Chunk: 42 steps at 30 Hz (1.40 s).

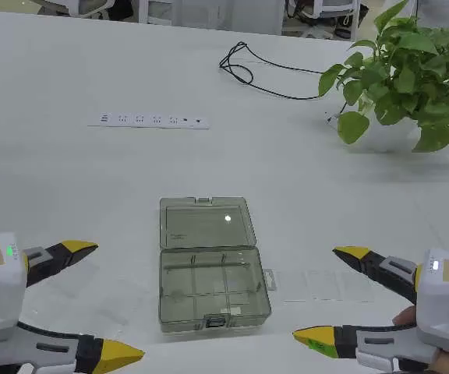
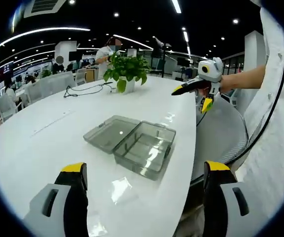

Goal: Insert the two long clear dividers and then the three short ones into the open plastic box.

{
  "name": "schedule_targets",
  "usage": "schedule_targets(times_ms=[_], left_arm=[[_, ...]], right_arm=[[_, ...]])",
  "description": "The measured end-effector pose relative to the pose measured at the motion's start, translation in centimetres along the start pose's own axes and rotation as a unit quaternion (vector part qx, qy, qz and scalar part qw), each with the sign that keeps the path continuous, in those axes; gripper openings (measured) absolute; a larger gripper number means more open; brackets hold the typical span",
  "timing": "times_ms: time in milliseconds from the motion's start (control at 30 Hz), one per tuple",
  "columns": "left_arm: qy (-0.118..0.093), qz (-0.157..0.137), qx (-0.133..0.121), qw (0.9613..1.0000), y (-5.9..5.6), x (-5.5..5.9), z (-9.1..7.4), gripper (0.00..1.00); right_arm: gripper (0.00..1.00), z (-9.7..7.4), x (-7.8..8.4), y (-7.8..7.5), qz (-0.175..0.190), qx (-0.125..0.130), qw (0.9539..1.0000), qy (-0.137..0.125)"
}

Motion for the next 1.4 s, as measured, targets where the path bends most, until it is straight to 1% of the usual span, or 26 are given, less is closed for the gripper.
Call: schedule_targets(times_ms=[433,733,1133,1400], left_arm=[[-0.001,-0.001,0.001,1.0000,0.09,-0.06,0.20,1.00],[-0.001,0.002,0.003,1.0000,0.10,-0.12,0.27,1.00],[0.003,0.001,0.004,1.0000,-0.05,0.18,0.23,0.99],[0.003,0.002,0.006,1.0000,-0.03,0.07,0.41,0.99]], right_arm=[[0.84,0.01,0.13,-0.19,0.002,0.003,1.0000,-0.001],[0.84,-0.05,0.16,0.03,0.004,0.004,1.0000,-0.001],[0.84,0.05,0.25,0.08,0.005,0.004,1.0000,-0.002],[0.83,0.12,0.14,0.07,0.004,0.004,1.0000,-0.004]])
Point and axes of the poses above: the centre of the closed fingertips' face, and the gripper's own axes: z roughly forward along the fingers, y roughly to its left, x roughly out of its underside, the point moved 10 cm from there along -z, roughly backward along the fingers, and after that the axes turned 1 degree about x, right-handed, at the moved point
